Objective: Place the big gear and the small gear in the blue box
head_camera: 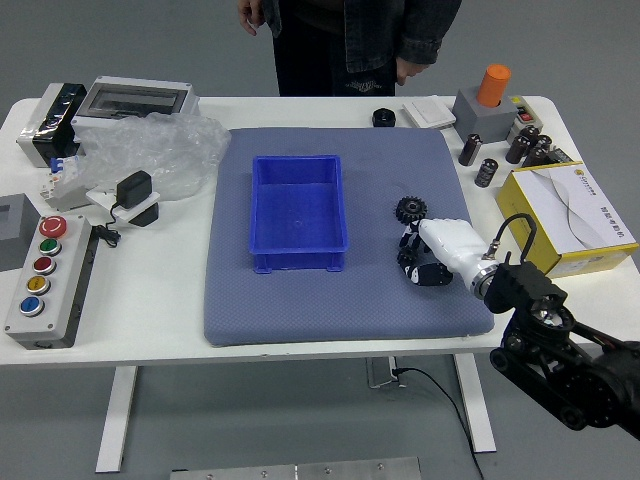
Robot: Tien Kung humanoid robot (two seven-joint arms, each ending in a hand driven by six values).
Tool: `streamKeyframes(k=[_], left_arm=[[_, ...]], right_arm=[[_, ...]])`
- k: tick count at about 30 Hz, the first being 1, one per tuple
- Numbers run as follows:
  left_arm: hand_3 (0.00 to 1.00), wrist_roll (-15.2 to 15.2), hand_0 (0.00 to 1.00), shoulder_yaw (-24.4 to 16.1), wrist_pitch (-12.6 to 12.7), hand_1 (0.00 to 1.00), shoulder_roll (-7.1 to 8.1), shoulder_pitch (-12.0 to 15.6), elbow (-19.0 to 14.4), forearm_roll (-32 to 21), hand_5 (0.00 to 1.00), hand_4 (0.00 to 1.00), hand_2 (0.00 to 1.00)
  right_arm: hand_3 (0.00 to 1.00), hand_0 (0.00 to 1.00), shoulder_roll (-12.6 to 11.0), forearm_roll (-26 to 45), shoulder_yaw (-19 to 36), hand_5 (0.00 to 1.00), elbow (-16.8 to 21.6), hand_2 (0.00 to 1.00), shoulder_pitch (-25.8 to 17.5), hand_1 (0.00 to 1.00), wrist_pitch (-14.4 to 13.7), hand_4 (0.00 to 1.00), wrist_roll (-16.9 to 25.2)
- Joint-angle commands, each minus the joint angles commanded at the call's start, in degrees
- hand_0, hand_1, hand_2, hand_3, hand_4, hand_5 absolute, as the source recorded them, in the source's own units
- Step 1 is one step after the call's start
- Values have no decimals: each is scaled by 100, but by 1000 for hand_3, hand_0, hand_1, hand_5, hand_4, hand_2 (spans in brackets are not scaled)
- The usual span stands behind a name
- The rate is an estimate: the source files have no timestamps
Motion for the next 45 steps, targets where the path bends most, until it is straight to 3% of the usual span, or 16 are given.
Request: streamKeyframes(k=[15, 34, 35, 40, 41, 45], left_arm=[[723, 1, 734, 7, -1, 683, -2, 2, 0, 1, 11, 454, 731], [722, -1, 734, -15, -2, 683, -5, -2, 0, 21, 11, 454, 731], [721, 0, 734, -15, -1, 683, -4, -2, 0, 20, 11, 454, 731], [721, 1, 734, -16, 0, 683, 0, -1, 0, 21, 11, 454, 731], [721, 1, 734, -17, 0, 683, 0, -2, 0, 22, 12, 454, 731], [721, 1, 734, -21, -1, 683, -1, -4, 0, 28, 12, 454, 731]], right_arm=[[556, 680, 6, 60, 47, 55, -18, 519, -22, 502, -125, 656, 65], [564, 683, -54, 79, 361, 31, 297, 520, -5, 506, -127, 651, -11], [605, 688, -57, 97, 368, 143, 323, 546, -4, 518, -94, 515, -33], [605, 688, -72, 191, 411, 143, 422, 546, 23, 518, 168, 515, -178], [664, 683, -73, 207, 416, 263, 430, 631, 27, 551, 209, 618, -196], [664, 683, -67, 268, 433, 263, 428, 631, 48, 551, 363, 618, -255]])
